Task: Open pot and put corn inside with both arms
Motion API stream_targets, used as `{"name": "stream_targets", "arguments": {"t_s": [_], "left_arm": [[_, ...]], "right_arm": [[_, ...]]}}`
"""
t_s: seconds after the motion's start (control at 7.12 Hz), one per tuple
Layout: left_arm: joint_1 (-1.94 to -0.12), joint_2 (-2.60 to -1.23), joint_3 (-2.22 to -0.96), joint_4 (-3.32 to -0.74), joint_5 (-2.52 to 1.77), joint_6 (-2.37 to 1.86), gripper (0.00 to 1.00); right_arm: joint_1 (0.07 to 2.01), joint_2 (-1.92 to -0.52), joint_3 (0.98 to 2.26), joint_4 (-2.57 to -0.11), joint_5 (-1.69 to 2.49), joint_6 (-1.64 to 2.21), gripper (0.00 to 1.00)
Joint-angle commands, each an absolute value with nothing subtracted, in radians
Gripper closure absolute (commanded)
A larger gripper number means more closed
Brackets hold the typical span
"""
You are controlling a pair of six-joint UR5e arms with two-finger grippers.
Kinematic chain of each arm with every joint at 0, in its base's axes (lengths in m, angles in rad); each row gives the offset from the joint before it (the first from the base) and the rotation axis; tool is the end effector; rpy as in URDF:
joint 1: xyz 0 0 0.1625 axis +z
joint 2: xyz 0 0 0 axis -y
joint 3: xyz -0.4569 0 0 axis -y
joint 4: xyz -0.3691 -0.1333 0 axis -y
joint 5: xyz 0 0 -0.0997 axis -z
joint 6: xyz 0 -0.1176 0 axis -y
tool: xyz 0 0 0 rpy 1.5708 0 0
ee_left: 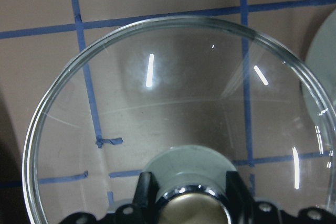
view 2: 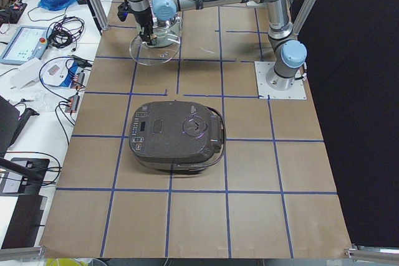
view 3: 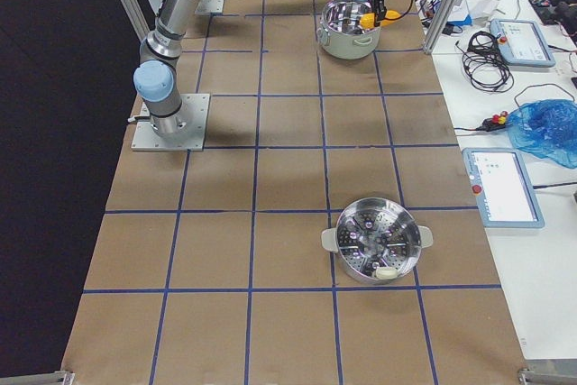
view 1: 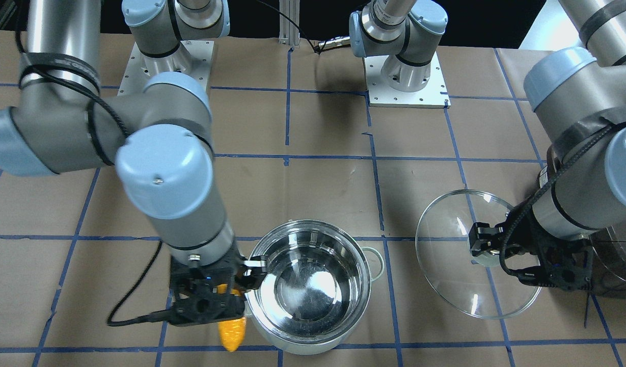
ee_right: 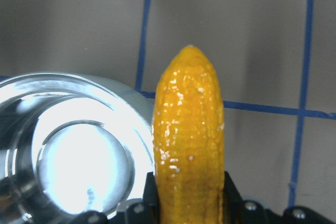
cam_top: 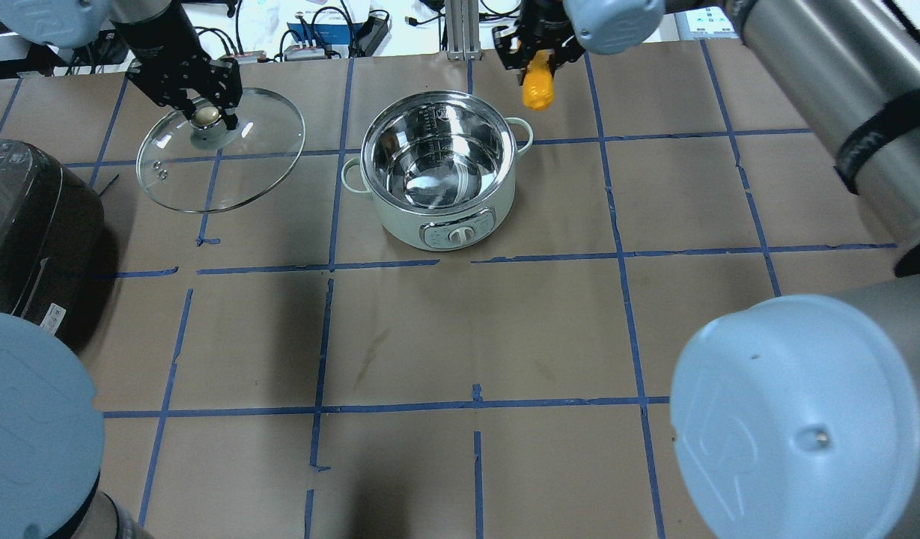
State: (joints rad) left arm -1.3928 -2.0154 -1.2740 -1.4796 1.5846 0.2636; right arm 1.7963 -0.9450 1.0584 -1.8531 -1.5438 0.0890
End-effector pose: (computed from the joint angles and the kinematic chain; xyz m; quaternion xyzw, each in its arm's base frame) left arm -0.0137 -0.6674 0.3976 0.0430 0.9987 0.0291 0.0005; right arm 0.3013 -0.7028 0.3919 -0.0691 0.9939 -0.0812 0.0265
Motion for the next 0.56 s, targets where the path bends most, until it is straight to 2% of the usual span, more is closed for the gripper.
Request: {"name": "stream_targets", "arguments": {"t_s": [0.0,0.14,0.42], "left_arm": [[-1.367,-2.032,-1.47,-1.175,1.589,0.285,0.98],[-1.367,-2.026,-1.53,-1.101,1.589,0.285,0.98],[-1.371,-2.066,-1.551,-1.081,1.583,0.276,0.98]], "right_arm": [[1.897,-0.849,0.987,-1.852,-1.548,0.118,0.82],[1.905,-0.824,0.995,-1.855,-1.551,0.114,0.82],[1.908,-0.792,1.008,-1.873,-1.533,0.112,0.81]]}}
